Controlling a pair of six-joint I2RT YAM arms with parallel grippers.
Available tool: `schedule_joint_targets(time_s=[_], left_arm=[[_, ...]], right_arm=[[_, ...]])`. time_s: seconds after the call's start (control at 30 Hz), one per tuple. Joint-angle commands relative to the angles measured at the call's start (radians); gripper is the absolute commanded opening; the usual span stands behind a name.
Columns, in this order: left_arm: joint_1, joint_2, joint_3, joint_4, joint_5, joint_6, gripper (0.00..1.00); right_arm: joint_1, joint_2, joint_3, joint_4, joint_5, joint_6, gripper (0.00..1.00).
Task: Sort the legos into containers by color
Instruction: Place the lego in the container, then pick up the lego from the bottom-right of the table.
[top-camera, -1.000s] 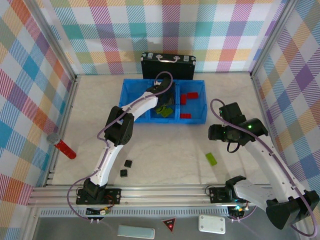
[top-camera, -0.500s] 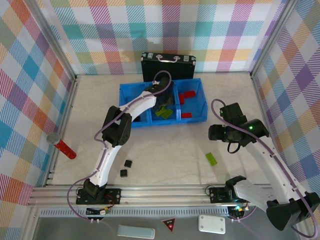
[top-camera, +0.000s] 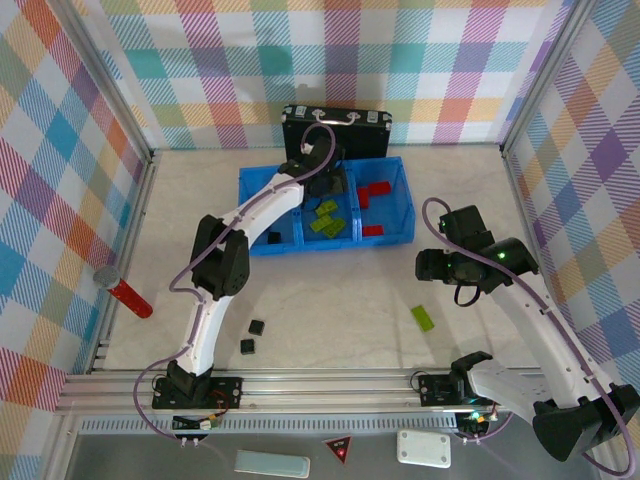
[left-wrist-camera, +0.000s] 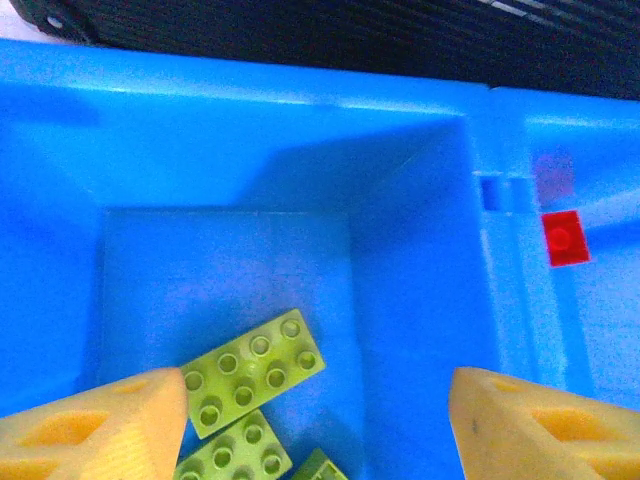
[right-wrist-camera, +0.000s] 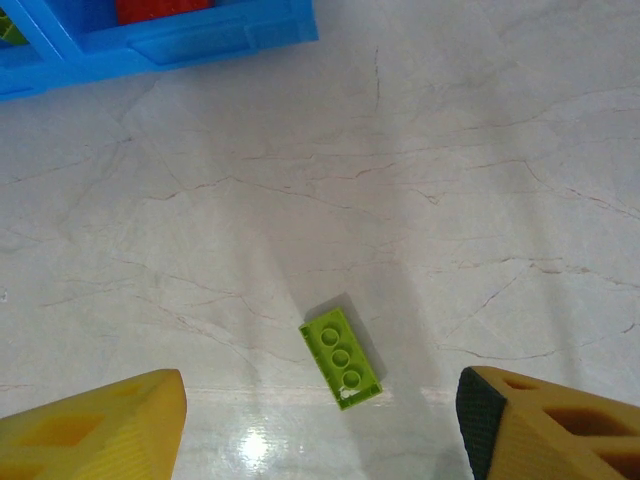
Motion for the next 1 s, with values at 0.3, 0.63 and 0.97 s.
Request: schedule_joint_targets(time_s=[0.3,0.63,0.97], left_arm=[[0.021,-0.293,-0.212,-0.015,0.024,0.066,0.68],[0.084,-0.527,-0.494,-0.028,0.077,0.136,0.69],[0.175,-0.712,-0.636,-0.139,0.122,0.264,0.7]], right_arm=[[0.002,0.024,-0.059,0.047,-0.063,0.023,0.73],[0.004,0.051,-0.113,0.069,-0.125,0.035,0.71],[0.007,0.141,-0.15,0.104,-0.143,0.096,0.69]])
